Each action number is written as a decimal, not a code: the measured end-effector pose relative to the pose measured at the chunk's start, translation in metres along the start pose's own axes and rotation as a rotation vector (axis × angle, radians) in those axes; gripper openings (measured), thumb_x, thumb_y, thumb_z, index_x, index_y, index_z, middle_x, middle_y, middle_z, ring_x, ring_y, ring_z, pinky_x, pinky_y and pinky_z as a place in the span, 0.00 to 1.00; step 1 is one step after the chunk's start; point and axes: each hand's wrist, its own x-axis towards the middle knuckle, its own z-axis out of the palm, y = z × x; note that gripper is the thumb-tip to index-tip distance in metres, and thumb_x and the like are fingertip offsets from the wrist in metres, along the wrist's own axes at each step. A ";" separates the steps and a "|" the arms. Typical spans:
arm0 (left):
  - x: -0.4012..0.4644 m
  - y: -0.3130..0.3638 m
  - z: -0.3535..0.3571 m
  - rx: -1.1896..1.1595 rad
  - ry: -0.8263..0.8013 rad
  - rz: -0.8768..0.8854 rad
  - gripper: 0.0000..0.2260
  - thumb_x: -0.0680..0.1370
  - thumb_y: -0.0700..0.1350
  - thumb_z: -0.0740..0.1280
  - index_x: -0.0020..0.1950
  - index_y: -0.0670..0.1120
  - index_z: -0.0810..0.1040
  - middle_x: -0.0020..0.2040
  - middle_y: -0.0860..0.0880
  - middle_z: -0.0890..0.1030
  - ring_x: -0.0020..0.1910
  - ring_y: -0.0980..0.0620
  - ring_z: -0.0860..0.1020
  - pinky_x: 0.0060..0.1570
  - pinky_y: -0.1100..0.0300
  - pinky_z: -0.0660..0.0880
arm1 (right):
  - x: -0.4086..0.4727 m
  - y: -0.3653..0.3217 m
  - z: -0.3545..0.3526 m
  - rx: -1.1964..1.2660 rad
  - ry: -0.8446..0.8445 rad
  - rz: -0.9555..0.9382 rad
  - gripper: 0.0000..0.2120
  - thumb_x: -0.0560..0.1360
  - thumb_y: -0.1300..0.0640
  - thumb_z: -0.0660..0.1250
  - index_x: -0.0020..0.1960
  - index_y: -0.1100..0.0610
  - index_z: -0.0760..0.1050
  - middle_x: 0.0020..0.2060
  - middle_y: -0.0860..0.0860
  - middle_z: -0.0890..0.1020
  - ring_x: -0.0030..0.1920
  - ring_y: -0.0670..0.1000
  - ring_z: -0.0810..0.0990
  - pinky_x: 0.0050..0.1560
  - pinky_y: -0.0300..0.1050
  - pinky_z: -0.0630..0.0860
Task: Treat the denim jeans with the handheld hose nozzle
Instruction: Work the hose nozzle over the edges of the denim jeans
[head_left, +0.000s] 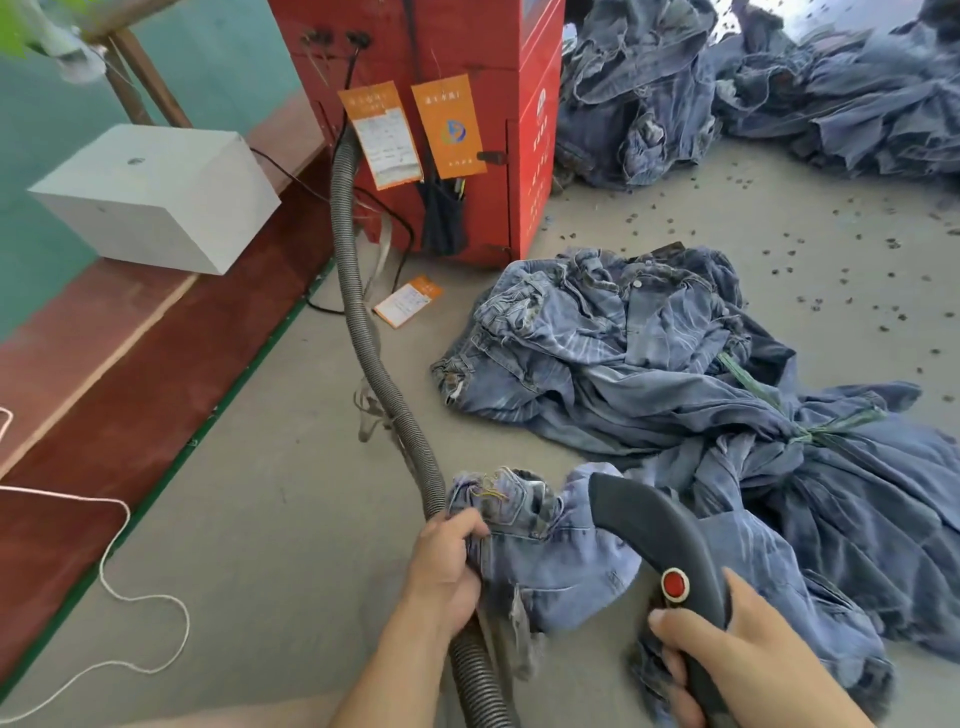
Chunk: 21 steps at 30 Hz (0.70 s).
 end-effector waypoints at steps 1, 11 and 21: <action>0.000 0.001 -0.001 -0.051 -0.053 0.021 0.20 0.68 0.26 0.57 0.57 0.37 0.74 0.54 0.34 0.75 0.49 0.38 0.77 0.59 0.39 0.77 | -0.001 -0.001 -0.001 -0.015 0.014 -0.014 0.11 0.76 0.65 0.72 0.54 0.64 0.71 0.30 0.63 0.80 0.24 0.56 0.76 0.29 0.45 0.71; -0.009 0.012 0.011 -0.049 -0.155 -0.033 0.25 0.68 0.33 0.72 0.65 0.32 0.78 0.61 0.29 0.80 0.53 0.33 0.83 0.55 0.35 0.81 | 0.006 0.013 0.028 -0.218 0.030 -0.102 0.12 0.71 0.60 0.77 0.49 0.58 0.75 0.38 0.58 0.84 0.33 0.47 0.78 0.32 0.34 0.70; -0.001 0.011 -0.011 0.467 0.120 0.156 0.14 0.84 0.32 0.58 0.60 0.42 0.82 0.54 0.40 0.86 0.52 0.42 0.85 0.57 0.42 0.82 | 0.018 0.020 0.003 0.323 0.090 -0.014 0.10 0.77 0.68 0.69 0.50 0.62 0.68 0.27 0.63 0.73 0.23 0.58 0.72 0.28 0.52 0.73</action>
